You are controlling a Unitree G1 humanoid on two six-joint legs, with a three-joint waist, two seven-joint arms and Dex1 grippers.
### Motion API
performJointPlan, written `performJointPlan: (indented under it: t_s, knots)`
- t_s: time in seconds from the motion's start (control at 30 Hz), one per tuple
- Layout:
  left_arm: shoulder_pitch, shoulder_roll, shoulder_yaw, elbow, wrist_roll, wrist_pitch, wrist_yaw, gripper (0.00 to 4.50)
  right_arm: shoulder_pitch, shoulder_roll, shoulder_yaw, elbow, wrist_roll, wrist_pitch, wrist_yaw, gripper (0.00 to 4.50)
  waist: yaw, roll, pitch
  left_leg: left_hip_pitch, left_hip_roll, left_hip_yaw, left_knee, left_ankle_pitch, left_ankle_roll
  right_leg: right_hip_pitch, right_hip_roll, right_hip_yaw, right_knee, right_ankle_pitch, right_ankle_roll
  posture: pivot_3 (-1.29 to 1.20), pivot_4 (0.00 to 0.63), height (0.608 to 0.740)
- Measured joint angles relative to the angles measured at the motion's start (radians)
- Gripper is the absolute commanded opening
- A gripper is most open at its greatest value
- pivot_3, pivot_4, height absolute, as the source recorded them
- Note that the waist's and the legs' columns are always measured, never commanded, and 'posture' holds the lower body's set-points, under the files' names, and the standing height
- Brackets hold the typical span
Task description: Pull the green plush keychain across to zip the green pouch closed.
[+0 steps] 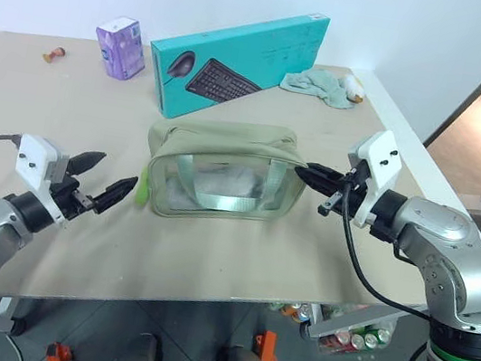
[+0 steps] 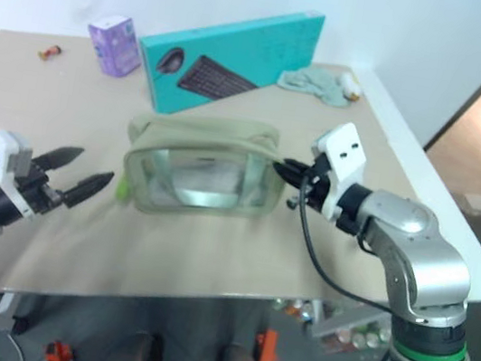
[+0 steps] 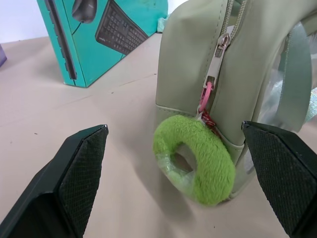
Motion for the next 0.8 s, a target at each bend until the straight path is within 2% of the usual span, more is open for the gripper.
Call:
performJointPlan:
  t_s: [0.13, 0.5, 0.57, 0.8]
  knots:
    - [0.019, -0.043, -0.021, -0.006, 0.02, -0.012, 0.017, 4.5, 0.0, 0.0, 0.009, 0.003, -0.007, -0.011, 0.0, 0.05, 0.0, 0.0, 0.0, 0.0, 0.0, 0.0, 0.0, 0.0, 0.0, 0.0, 0.0, 0.0, 0.0, 0.0, 0.0, 0.0, 0.15, 0.74]
    - [-0.005, -0.077, -0.095, 0.027, 0.057, -0.029, 0.009, 4.5, -0.001, 0.0, 0.015, 0.009, -0.013, -0.019, -0.002, 0.05, 0.0, -0.001, -0.001, 0.0, 0.001, 0.0, 0.0, 0.0, 0.0, 0.0, 0.001, 0.0, 0.0, 0.001, -0.001, 0.0, 0.15, 0.74]
    - [-0.01, -0.076, -0.108, 0.036, 0.063, -0.028, -0.004, 3.98, -0.001, 0.0, 0.016, 0.009, -0.015, -0.019, -0.002, 0.0, 0.0, -0.001, -0.001, 0.0, 0.001, 0.0, 0.0, 0.0, 0.0, 0.0, 0.001, 0.0, 0.0, 0.001, -0.001, 0.0, 0.15, 0.74]
    - [-0.029, -0.077, -0.127, 0.088, 0.059, -0.012, -0.032, 1.52, -0.001, 0.0, 0.016, 0.009, -0.016, -0.019, -0.002, 0.0, 0.0, -0.001, -0.001, 0.0, 0.001, 0.0, 0.0, 0.0, 0.0, 0.0, 0.001, 0.0, 0.0, 0.001, -0.001, 0.0, 0.15, 0.74]
